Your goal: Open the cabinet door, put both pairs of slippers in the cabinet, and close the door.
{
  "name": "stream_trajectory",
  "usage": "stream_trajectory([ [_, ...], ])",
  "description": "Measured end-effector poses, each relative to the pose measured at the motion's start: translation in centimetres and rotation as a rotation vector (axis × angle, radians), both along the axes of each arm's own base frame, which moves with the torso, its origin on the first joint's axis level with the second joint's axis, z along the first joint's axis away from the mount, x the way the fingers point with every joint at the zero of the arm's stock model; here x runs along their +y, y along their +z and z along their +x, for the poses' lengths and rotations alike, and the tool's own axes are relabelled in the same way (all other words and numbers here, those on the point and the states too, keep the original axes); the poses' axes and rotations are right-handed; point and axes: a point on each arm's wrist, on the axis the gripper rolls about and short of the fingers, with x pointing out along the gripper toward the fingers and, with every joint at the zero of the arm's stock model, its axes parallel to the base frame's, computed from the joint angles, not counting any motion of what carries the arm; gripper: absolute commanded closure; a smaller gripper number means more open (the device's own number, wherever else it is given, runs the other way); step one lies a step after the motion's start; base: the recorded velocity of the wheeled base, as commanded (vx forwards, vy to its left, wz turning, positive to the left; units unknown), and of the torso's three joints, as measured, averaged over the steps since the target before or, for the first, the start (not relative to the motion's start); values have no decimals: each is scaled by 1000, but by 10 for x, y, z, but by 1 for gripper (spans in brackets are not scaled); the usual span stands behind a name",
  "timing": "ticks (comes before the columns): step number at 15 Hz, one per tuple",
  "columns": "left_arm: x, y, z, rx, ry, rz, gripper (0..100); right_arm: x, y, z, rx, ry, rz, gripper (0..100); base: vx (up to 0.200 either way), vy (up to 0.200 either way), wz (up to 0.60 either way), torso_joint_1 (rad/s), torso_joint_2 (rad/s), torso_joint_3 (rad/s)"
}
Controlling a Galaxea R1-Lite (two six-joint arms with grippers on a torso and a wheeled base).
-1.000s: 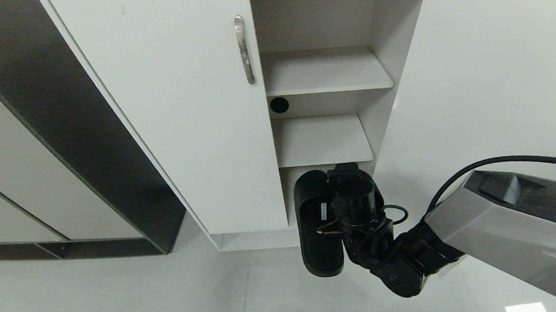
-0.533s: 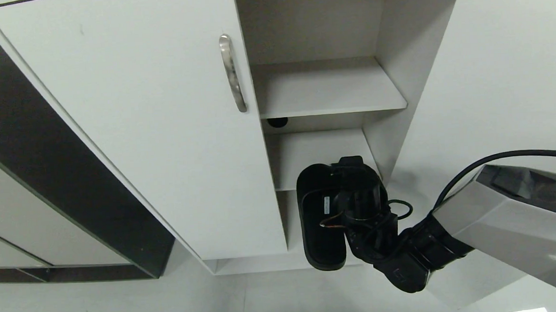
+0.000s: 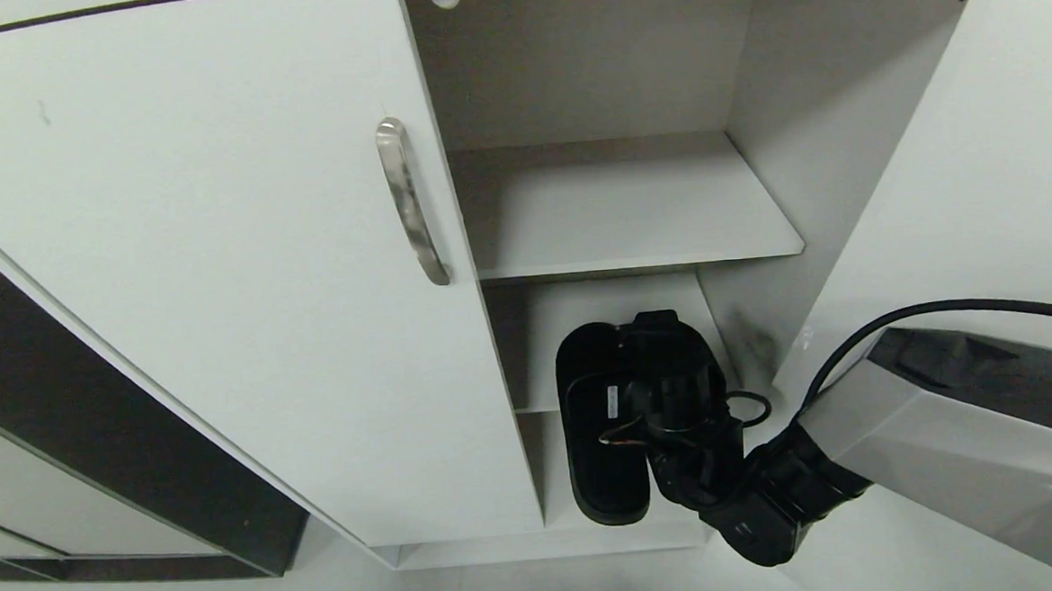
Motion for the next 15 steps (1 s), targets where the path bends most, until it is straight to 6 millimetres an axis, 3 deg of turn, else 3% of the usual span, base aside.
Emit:
stream_trajectory([
  [5,0,0,0,0,0,0,100,4,-8,36,3,-13,-13,100,0,0,0,0,0,0],
  [9,0,0,0,0,0,-2,100,9,-4,64,7,-31,-16,100,0,0,0,0,0,0],
  [15,0,0,0,0,1,-6,100,15,21,87,-35,-43,-31,100,0,0,0,0,0,0],
])
